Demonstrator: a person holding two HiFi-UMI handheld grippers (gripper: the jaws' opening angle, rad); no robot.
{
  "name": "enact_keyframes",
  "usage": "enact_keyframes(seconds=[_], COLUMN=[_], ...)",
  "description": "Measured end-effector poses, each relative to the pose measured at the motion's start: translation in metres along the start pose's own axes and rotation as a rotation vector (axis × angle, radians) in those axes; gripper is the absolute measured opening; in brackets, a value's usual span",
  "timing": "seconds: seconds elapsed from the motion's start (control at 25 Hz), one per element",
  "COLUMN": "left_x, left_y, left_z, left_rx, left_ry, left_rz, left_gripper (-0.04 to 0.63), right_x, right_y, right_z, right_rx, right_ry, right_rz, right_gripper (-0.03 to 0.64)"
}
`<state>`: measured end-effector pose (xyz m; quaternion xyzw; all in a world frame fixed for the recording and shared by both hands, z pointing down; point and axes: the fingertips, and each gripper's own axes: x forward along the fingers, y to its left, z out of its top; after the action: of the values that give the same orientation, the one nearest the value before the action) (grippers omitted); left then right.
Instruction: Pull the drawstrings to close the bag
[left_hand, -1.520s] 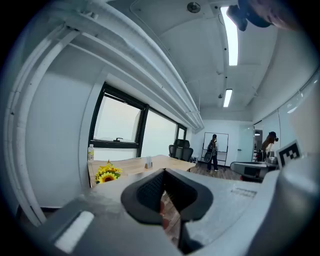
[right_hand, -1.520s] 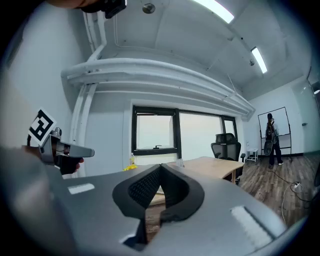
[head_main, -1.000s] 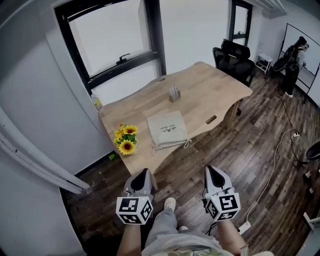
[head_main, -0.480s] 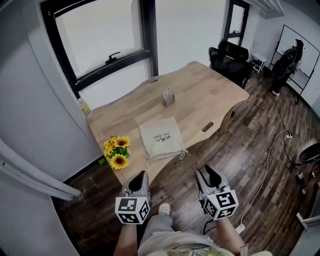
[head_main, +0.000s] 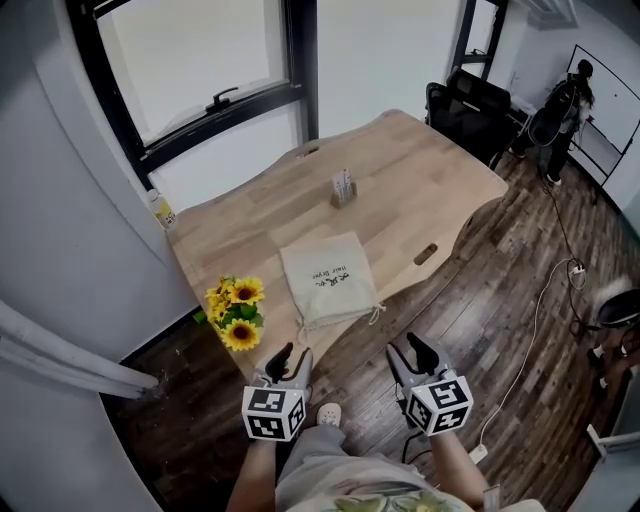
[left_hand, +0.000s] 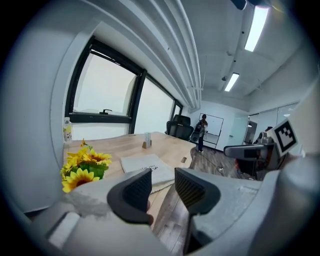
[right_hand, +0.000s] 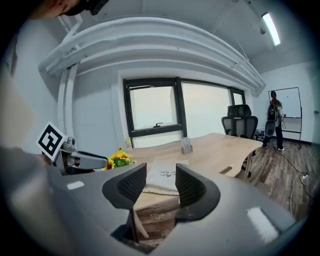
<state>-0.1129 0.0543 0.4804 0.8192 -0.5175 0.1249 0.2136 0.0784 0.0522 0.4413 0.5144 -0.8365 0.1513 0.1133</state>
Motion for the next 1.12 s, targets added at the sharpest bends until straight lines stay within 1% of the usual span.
enact_keyframes(seconds=[0.2,0.28,0.44,0.56,0.72,0.88,1.12], left_x=[0.026,0.037,0.055,0.066,0.079,0.09,0.11], left_y=[0.013,0.017,0.025,0.03,0.035,0.043,0.055], left_z=[-0.022,-0.032,-0.051,-0.062,-0.078,-0.09,-0.107], left_rx=[-0.029,-0.03,-0.027,-0.024,-0.042,-0.072,-0.109], left_ry=[0.079,0.119,0.192,0.233,0.276,0.312,0.38], left_rz=[-0.035,-0.054,-0.078,-0.089,-0.085,-0.067,-0.017], left_gripper=[0.166,0.178,0.181,0.186,0.197,0.199,0.206], right_x=[0.033,0.048,0.069,0.078,0.083,0.091,0.109], right_y=[-0.001,-0.003,-0.003,-0.001,-0.004,-0.013,-0.029], right_z=[-0.018,-0.028,-0.046,-0.059,-0.079,-0.088,-0.105], right_rx=[0.022,0.04,0.07,0.081,0.101,0.11,0.102], right_ry=[0.066,0.099,0.159,0.199,0.256,0.292,0.365], right_rz=[0.003,0.003,0.002,0.008,0.013,0.025,0.083], right_gripper=[0.197,0.204,0.213,0.216,0.218,0.218,0.218])
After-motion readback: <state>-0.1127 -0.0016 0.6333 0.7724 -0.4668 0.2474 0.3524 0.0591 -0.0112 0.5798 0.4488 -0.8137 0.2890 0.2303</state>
